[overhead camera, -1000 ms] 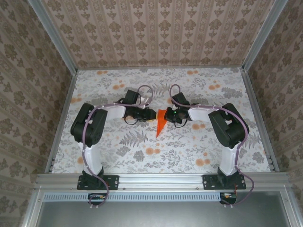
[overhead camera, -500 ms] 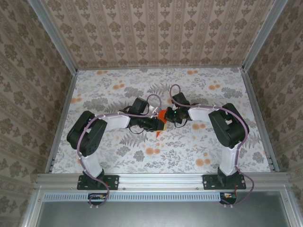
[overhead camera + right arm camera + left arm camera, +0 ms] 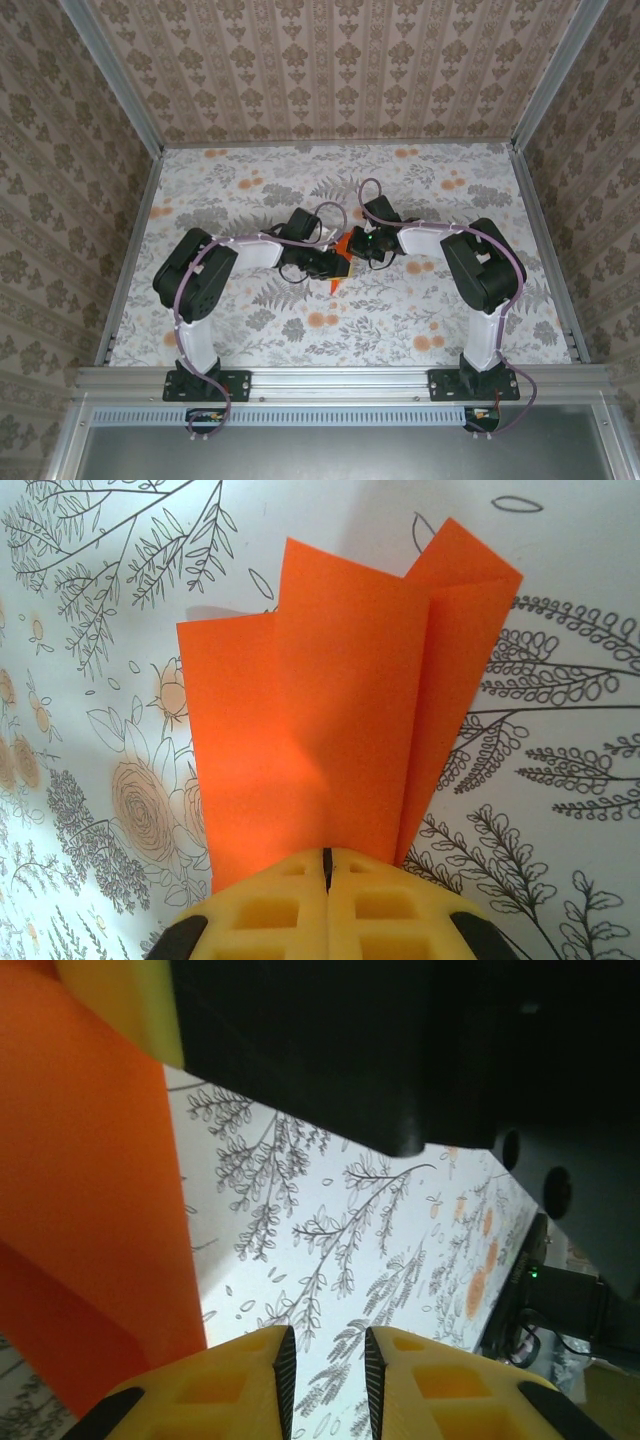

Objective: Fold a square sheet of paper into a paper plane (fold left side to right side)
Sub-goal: Fold the wing for the fifth time at the center of the table.

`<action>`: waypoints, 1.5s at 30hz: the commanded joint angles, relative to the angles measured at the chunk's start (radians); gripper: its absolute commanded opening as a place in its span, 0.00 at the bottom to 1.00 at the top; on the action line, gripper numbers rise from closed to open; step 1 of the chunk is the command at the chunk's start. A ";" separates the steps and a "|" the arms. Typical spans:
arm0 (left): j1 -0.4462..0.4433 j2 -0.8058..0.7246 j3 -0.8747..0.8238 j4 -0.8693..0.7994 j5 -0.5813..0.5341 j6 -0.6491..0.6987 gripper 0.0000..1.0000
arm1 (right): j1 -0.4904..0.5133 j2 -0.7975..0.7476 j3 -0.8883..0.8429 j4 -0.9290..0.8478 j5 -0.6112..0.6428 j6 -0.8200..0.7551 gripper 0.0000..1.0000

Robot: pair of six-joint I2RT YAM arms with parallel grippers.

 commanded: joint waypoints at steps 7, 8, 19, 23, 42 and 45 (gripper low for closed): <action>0.000 0.029 0.028 -0.088 -0.079 0.070 0.27 | 0.001 0.052 -0.019 -0.074 0.025 -0.009 0.00; -0.001 0.032 0.030 -0.089 -0.079 0.071 0.27 | 0.001 0.051 -0.017 -0.073 0.025 -0.010 0.00; 0.005 0.037 0.016 -0.096 -0.116 0.072 0.27 | 0.002 0.053 -0.011 -0.083 0.027 -0.015 0.00; 0.005 0.021 0.015 -0.087 -0.114 0.068 0.27 | 0.003 0.059 -0.005 -0.093 0.029 -0.018 0.00; 0.053 -0.073 -0.011 -0.093 -0.138 0.081 0.43 | 0.004 0.061 0.001 -0.088 0.023 -0.012 0.00; 0.046 -0.045 -0.006 -0.071 -0.095 0.077 0.44 | 0.005 0.061 0.002 -0.088 0.024 -0.012 0.00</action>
